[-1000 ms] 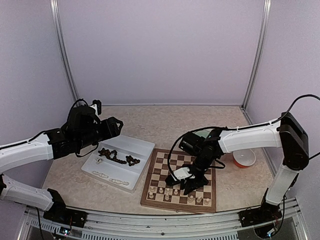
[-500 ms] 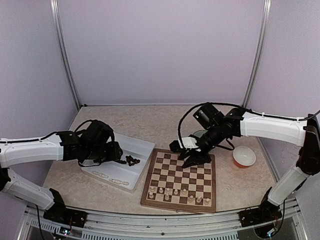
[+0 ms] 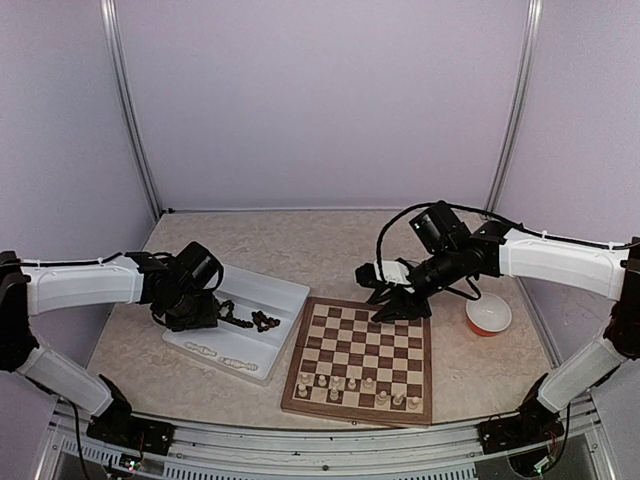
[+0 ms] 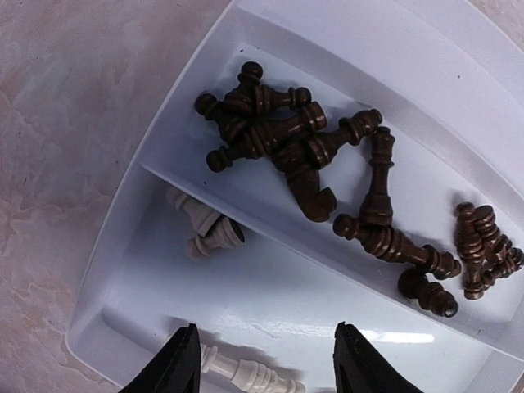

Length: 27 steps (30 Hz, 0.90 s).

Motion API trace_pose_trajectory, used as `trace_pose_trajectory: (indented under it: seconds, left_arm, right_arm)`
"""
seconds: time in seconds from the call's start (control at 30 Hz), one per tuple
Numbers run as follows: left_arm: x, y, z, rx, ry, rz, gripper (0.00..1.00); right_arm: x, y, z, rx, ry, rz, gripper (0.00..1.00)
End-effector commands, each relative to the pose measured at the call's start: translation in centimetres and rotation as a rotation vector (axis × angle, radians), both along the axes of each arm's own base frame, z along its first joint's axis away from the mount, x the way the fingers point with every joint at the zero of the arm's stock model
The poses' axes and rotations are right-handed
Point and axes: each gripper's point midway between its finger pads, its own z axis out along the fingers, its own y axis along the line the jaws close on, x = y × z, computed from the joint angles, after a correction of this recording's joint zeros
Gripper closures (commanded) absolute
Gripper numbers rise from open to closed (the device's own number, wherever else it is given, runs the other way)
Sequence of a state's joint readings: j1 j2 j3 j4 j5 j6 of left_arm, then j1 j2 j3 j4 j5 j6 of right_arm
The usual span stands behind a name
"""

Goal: Set up the chess pieces on the board
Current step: Move the pawn into the storage box.

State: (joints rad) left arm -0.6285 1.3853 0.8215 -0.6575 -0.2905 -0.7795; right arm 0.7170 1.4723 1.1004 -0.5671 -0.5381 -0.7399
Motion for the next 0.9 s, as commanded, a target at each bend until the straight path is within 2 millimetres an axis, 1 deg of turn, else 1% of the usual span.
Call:
trace_pose_trajectory:
  seconds: [0.0, 0.13, 0.3, 0.43, 0.53, 0.6, 0.73, 0.87]
  left_arm:
    - [0.6, 0.8, -0.8, 0.038, 0.011, -0.062, 0.46]
    - [1.2, 1.6, -1.6, 0.047, 0.005, -0.082, 0.49]
    - [2.2, 1.7, -2.3, 0.077, -0.018, -0.147, 0.5]
    - [2.4, 2.2, -3.6, 0.129, 0.006, -0.184, 0.54]
    - [2.7, 2.2, -4.5, 0.109, 0.008, -0.201, 0.55]
    - [2.6, 2.5, -5.3, 0.111, 0.032, -0.196, 0.58]
    - [2.1, 2.0, -6.4, 0.085, 0.069, -0.207, 0.65]
    - [1.3, 1.0, -6.6, 0.064, 0.079, -0.226, 0.73]
  right_arm:
    - [-0.2, 0.0, 0.6, 0.024, -0.02, 0.0, 0.62]
    - [-0.2, 0.0, 0.3, 0.018, -0.02, -0.001, 0.62]
    - [-0.1, 0.0, -0.2, 0.008, -0.013, -0.003, 0.62]
    - [-0.1, -0.1, -0.4, 0.003, -0.009, -0.008, 0.62]
    - [-0.1, 0.0, -0.7, 0.001, -0.002, -0.008, 0.62]
    - [0.0, 0.0, -0.8, -0.001, 0.001, -0.008, 0.62]
    - [0.0, 0.0, -1.2, -0.011, 0.011, -0.01, 0.61]
    - [0.0, 0.0, -1.6, -0.018, 0.014, -0.009, 0.62]
